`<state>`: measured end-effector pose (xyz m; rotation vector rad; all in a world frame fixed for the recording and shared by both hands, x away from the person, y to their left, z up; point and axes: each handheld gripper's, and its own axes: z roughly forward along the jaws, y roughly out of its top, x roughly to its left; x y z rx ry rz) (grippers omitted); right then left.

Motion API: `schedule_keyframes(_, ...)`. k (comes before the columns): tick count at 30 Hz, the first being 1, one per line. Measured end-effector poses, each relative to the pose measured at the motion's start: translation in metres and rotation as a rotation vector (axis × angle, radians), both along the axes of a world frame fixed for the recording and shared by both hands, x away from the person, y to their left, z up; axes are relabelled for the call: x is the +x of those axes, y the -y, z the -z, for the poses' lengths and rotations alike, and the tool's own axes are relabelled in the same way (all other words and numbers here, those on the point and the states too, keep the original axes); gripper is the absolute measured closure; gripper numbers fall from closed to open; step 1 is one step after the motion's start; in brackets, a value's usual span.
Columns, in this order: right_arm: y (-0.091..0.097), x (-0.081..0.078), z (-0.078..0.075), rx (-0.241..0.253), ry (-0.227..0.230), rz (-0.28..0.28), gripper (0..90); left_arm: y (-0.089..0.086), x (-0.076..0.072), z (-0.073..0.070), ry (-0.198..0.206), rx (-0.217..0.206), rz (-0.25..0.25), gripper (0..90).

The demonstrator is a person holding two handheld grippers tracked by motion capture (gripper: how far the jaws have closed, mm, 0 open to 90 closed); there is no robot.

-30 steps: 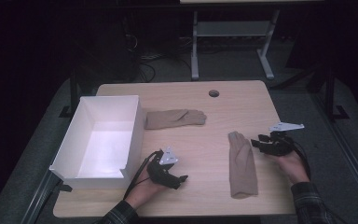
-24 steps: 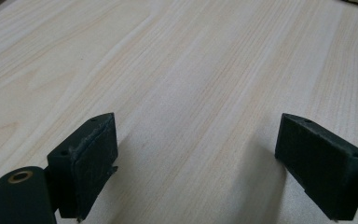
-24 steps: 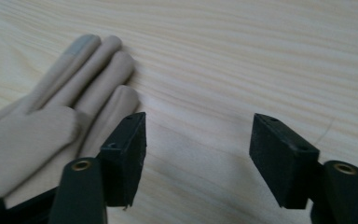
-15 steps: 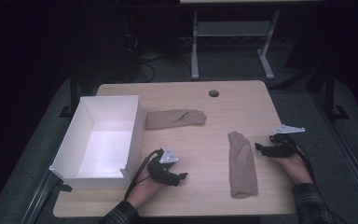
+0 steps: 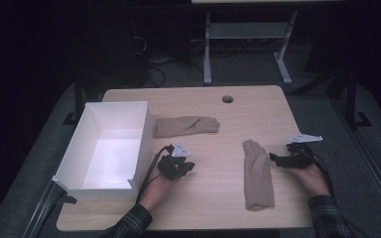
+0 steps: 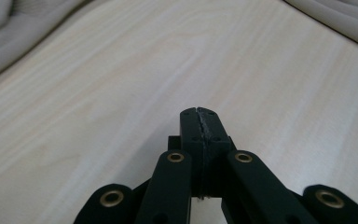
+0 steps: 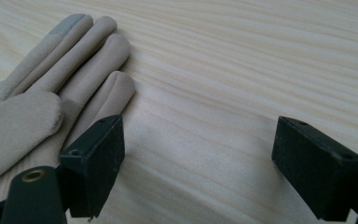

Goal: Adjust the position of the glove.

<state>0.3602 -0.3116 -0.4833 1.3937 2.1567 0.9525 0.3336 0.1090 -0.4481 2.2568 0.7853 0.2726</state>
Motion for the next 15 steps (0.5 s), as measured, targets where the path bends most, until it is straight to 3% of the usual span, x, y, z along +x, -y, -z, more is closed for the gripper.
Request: schedule_keyframes(15, 0.0, 0.0, 0.0, 0.001, 0.0, 0.001, 16.7, 0.015, 0.048, -0.013, 0.033, -0.006, -0.048, 89.5)
